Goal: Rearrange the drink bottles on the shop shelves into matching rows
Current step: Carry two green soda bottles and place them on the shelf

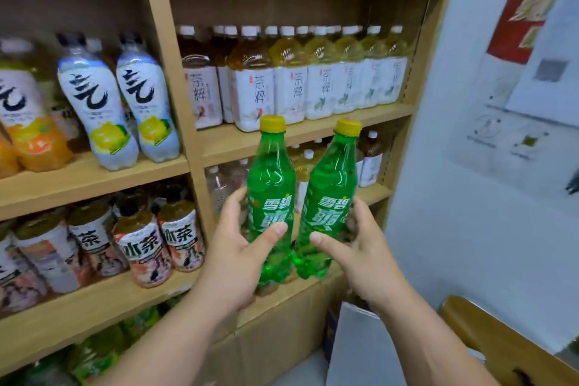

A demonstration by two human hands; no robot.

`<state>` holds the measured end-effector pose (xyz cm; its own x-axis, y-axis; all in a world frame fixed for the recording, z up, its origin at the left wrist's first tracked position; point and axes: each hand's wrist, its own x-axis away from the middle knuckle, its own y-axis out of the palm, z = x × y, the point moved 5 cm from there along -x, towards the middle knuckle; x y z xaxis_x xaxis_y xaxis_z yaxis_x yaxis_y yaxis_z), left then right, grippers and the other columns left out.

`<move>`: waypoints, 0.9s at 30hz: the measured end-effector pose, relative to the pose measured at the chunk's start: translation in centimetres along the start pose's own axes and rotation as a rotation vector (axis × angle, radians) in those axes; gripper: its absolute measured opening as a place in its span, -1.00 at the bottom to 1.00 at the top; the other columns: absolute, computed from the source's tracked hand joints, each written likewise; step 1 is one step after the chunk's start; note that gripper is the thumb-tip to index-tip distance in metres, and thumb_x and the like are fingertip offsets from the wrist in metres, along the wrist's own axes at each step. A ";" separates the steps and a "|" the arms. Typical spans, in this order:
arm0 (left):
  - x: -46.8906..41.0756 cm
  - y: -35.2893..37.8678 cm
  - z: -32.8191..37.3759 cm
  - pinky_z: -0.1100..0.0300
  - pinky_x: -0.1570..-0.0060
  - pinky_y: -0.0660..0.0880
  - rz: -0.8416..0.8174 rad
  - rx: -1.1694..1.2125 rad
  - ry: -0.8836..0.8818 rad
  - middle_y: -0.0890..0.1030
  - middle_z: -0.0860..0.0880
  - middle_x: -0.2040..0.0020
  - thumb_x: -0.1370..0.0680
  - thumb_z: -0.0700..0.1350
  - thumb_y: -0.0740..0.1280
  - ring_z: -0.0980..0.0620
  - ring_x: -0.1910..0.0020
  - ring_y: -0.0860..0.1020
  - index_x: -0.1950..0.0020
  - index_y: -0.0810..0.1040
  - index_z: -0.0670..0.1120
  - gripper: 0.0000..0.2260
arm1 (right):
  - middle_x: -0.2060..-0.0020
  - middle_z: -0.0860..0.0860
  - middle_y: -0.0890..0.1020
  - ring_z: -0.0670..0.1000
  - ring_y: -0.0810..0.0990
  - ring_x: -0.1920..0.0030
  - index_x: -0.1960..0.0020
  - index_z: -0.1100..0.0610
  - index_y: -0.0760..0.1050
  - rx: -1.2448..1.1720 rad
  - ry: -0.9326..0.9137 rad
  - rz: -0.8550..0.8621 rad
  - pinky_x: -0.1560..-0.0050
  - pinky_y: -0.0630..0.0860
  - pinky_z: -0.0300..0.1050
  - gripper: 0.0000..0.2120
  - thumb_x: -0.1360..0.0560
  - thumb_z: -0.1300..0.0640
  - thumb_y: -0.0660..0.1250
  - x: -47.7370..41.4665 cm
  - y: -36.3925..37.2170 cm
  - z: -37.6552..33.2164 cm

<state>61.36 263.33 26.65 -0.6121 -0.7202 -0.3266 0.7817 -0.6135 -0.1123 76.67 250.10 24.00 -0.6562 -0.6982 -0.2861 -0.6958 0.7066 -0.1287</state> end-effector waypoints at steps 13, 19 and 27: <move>-16.9 3.9 13.3 0.34 -0.03 0.56 0.052 0.029 0.376 0.67 0.23 -0.15 -0.54 -0.11 0.48 0.26 -0.14 0.63 -0.36 0.47 0.12 -0.57 | -0.51 -0.13 0.44 0.04 0.41 -0.52 -0.57 -0.25 0.23 0.028 -0.217 0.041 -0.27 0.58 0.21 0.00 -0.24 -0.49 0.52 -16.6 -6.9 -11.6; -23.9 6.4 21.8 0.24 -0.31 0.47 0.052 -0.042 0.512 0.58 0.21 -0.32 -0.53 0.13 0.48 0.26 -0.32 0.51 -0.43 0.42 0.18 -0.50 | -0.30 -0.22 0.62 -0.15 0.58 -0.33 -0.41 -0.18 0.46 -0.045 -0.418 0.052 -0.28 0.58 0.00 -0.51 -0.51 -0.13 0.44 -22.4 -10.3 -19.6; -30.4 8.8 31.3 0.23 0.11 0.64 0.139 0.012 0.606 0.70 0.10 -0.08 -0.58 0.00 0.46 0.21 0.02 0.70 -0.26 0.52 0.05 -0.71 | -0.45 -0.17 0.51 -0.08 0.49 -0.44 -0.56 -0.13 0.32 -0.018 -0.576 0.025 -0.45 0.43 0.19 -0.13 -0.35 -0.37 0.51 -32.0 -15.2 -26.8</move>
<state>83.06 269.66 64.96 -0.3257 -0.4836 -0.8124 0.8455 -0.5335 -0.0214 100.40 258.62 60.59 -0.4117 -0.5025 -0.7603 -0.6902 0.7167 -0.0999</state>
